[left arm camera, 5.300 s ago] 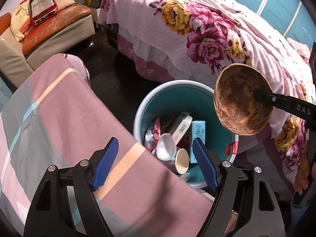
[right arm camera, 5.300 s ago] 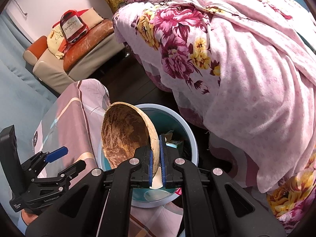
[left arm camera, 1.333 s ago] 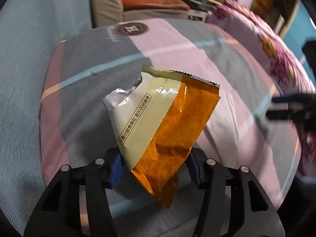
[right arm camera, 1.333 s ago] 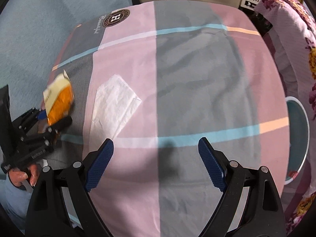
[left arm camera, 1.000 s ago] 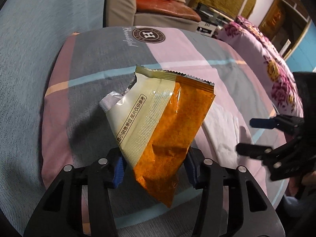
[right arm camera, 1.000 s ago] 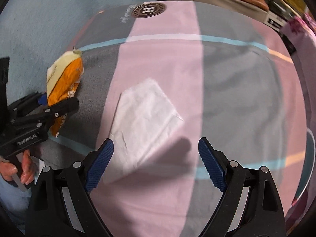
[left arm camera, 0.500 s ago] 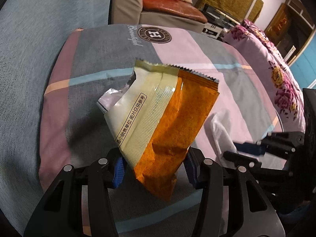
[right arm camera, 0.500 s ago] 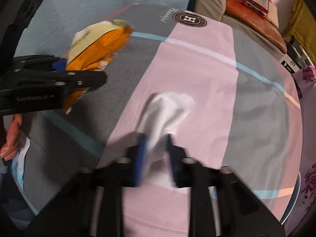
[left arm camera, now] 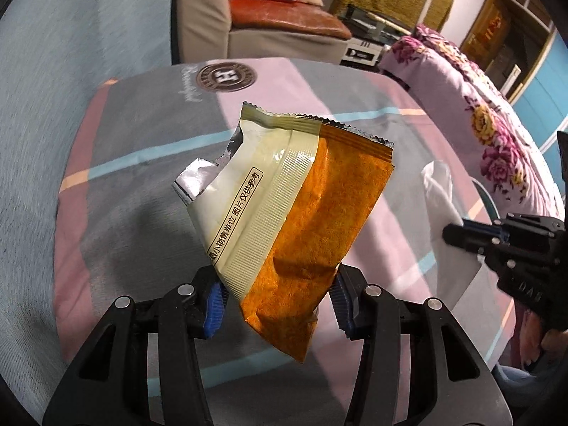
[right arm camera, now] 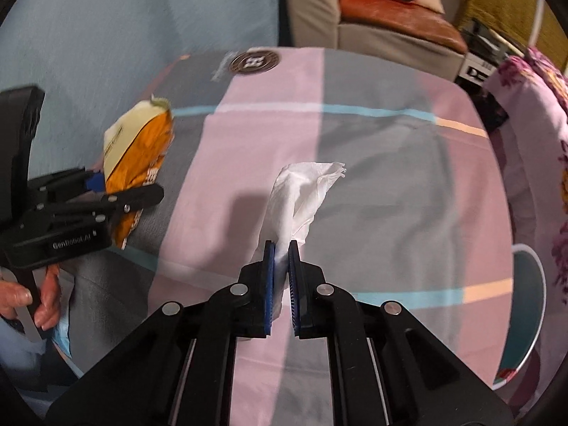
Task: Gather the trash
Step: 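Grasp the white tissue with right gripper and lift it, then carry the snack bag and tissue over the bin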
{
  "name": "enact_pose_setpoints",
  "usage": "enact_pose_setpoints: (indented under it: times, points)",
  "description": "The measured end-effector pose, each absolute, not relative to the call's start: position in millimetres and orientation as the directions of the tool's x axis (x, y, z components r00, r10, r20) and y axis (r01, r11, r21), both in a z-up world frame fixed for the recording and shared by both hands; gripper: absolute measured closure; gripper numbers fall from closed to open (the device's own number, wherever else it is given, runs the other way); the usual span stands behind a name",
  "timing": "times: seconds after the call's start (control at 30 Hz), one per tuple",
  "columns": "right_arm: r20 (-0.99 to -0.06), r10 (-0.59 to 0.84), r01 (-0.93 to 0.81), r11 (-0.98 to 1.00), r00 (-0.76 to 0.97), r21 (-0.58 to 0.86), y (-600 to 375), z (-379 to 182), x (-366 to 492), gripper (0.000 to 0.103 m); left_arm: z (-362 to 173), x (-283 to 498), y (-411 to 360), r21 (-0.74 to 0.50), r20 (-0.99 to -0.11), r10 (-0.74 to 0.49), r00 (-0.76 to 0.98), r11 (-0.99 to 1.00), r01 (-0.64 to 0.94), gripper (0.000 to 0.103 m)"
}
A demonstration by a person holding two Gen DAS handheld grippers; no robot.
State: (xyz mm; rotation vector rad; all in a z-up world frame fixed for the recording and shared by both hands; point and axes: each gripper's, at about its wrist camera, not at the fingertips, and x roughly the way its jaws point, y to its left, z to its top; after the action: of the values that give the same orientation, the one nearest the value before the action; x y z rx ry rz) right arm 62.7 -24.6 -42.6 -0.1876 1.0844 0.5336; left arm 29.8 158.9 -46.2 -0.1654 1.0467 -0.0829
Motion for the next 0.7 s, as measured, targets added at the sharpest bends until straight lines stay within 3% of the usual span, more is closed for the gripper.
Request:
enact_pose_setpoints:
  times: [0.7]
  points:
    - [-0.817,0.306,-0.292,0.940,0.489,0.178,-166,-4,53,0.095,-20,51,30,-0.165,-0.844,-0.231,0.484,0.971,0.175,0.053]
